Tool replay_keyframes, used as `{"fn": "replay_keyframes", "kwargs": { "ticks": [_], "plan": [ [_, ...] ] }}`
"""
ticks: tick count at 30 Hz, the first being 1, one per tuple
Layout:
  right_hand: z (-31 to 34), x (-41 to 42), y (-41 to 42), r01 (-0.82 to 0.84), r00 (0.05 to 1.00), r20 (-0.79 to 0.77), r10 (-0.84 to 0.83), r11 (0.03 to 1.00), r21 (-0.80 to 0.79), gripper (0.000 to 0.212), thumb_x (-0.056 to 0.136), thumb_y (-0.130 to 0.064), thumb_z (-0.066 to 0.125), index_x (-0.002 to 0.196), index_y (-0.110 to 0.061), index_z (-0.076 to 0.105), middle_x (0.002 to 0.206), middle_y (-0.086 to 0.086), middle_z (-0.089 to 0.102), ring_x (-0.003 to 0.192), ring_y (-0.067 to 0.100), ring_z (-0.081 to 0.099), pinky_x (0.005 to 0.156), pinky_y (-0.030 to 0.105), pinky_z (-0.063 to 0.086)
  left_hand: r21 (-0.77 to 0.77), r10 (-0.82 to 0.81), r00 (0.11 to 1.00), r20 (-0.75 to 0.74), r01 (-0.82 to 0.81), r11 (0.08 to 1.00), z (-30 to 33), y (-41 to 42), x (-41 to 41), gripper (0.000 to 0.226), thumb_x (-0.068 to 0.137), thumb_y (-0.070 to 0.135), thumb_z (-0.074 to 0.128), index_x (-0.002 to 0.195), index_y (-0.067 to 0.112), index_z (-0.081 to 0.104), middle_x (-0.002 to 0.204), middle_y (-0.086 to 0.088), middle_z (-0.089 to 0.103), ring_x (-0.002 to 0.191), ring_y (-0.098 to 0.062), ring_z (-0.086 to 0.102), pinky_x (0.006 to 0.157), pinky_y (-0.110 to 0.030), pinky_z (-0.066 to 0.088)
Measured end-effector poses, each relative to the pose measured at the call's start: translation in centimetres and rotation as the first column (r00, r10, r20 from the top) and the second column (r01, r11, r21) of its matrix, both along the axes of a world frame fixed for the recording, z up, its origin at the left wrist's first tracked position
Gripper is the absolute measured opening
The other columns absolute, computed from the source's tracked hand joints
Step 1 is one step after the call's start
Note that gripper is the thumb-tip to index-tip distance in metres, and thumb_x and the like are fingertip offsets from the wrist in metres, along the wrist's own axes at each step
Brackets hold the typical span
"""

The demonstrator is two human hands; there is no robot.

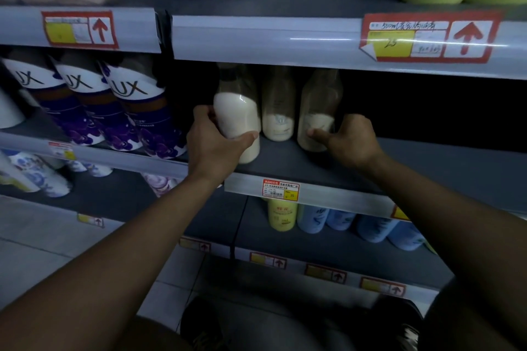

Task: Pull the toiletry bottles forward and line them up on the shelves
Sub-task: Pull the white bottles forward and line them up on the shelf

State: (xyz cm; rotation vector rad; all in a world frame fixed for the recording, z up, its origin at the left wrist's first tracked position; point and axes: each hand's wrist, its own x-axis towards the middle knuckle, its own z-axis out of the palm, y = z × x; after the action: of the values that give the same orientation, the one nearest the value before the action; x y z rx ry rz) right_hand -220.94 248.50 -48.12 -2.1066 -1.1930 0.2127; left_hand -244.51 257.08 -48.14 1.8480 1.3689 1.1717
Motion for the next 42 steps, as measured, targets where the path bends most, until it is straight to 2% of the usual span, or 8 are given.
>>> {"fn": "replay_keyframes", "kwargs": {
  "ticks": [11,14,17,22,29,32,36,42],
  "plan": [
    [0.1,0.0,0.5,-0.027,0.999,-0.045,0.025,0.999,-0.047,0.05,0.087,-0.048,0.076,0.062,-0.019,0.044,0.06,-0.007,0.045,0.057,0.011,0.046,0.043,0.012,0.033,0.002,-0.002,1.0,-0.016,0.002,1.0,0.0,0.1,0.0,0.084,0.065,0.04,0.095,0.131,0.018,0.048,0.115,0.009,0.058,0.103,-0.011,0.059,0.083,-0.027,0.048],
    [0.1,0.0,0.6,-0.027,0.999,-0.043,0.025,0.998,-0.048,0.046,0.086,-0.049,0.077,0.073,-0.011,0.054,0.063,-0.004,0.049,0.072,0.018,0.056,0.053,0.021,0.031,0.005,-0.013,1.0,-0.016,0.013,1.0,-0.1,0.1,-0.1,0.084,0.066,0.04,0.094,0.132,0.018,0.047,0.117,0.009,0.058,0.105,-0.011,0.059,0.085,-0.029,0.05],
    [0.3,-0.2,0.5,-0.026,0.998,-0.054,0.024,0.999,-0.025,0.043,0.083,-0.049,0.08,0.084,-0.013,0.056,0.072,-0.002,0.052,0.072,0.015,0.055,0.045,0.018,0.034,0.01,-0.026,0.999,-0.02,0.026,1.0,0.0,0.1,-0.2,0.085,0.067,0.04,0.094,0.133,0.017,0.046,0.119,0.007,0.059,0.105,-0.011,0.059,0.085,-0.029,0.05],
    [0.9,-1.2,-0.1,-0.028,0.999,-0.035,0.028,0.999,-0.017,0.058,0.076,-0.042,0.088,0.05,-0.019,0.042,0.049,-0.008,0.043,0.045,0.001,0.041,0.036,0.011,0.032,0.017,-0.059,0.998,-0.034,0.06,0.998,-0.1,0.1,-0.4,0.085,0.068,0.043,0.093,0.133,0.016,0.044,0.121,0.007,0.058,0.106,-0.011,0.059,0.083,-0.029,0.048],
    [0.6,-1.7,-0.4,-0.054,0.998,-0.024,0.055,0.998,0.021,0.052,0.073,-0.044,0.089,0.059,-0.021,0.045,0.058,-0.008,0.05,0.052,0.002,0.047,0.037,0.011,0.032,-0.005,-0.088,0.995,-0.037,0.088,0.996,0.2,0.0,-0.6,0.086,0.069,0.043,0.092,0.133,0.018,0.042,0.121,0.009,0.055,0.106,-0.01,0.058,0.085,-0.029,0.048],
    [-0.1,-2.0,-0.3,-0.077,0.997,-0.017,0.078,0.996,0.036,0.051,0.068,-0.049,0.09,0.081,-0.014,0.056,0.081,-0.002,0.063,0.074,0.012,0.062,0.051,0.016,0.038,-0.029,-0.113,0.992,-0.053,0.112,0.993,0.1,0.0,-0.7,0.084,0.069,0.031,0.092,0.133,0.02,0.039,0.123,0.006,0.054,0.107,-0.013,0.057,0.086,-0.031,0.049],
    [-0.3,-3.2,-0.5,-0.144,0.988,-0.036,0.147,0.986,0.085,0.077,0.066,-0.052,0.091,0.118,-0.012,0.051,0.118,0.006,0.066,0.105,0.021,0.065,0.082,0.034,0.053,-0.058,-0.155,0.983,-0.098,0.15,0.987,-0.1,0.4,-1.3,0.083,0.069,0.012,0.087,0.134,0.02,0.035,0.127,-0.001,0.055,0.11,-0.017,0.056,0.085,-0.031,0.047],
    [-0.6,-4.1,-0.2,-0.178,0.982,-0.046,0.184,0.978,0.109,0.087,0.063,-0.056,0.089,0.128,-0.016,0.048,0.126,0.007,0.064,0.112,0.023,0.064,0.093,0.043,0.056,-0.065,-0.182,0.978,-0.099,0.176,0.982,-0.2,0.7,-1.7,0.085,0.072,0.009,0.088,0.139,0.018,0.036,0.134,-0.003,0.055,0.116,-0.016,0.056,0.093,-0.033,0.05]
  ]
}}
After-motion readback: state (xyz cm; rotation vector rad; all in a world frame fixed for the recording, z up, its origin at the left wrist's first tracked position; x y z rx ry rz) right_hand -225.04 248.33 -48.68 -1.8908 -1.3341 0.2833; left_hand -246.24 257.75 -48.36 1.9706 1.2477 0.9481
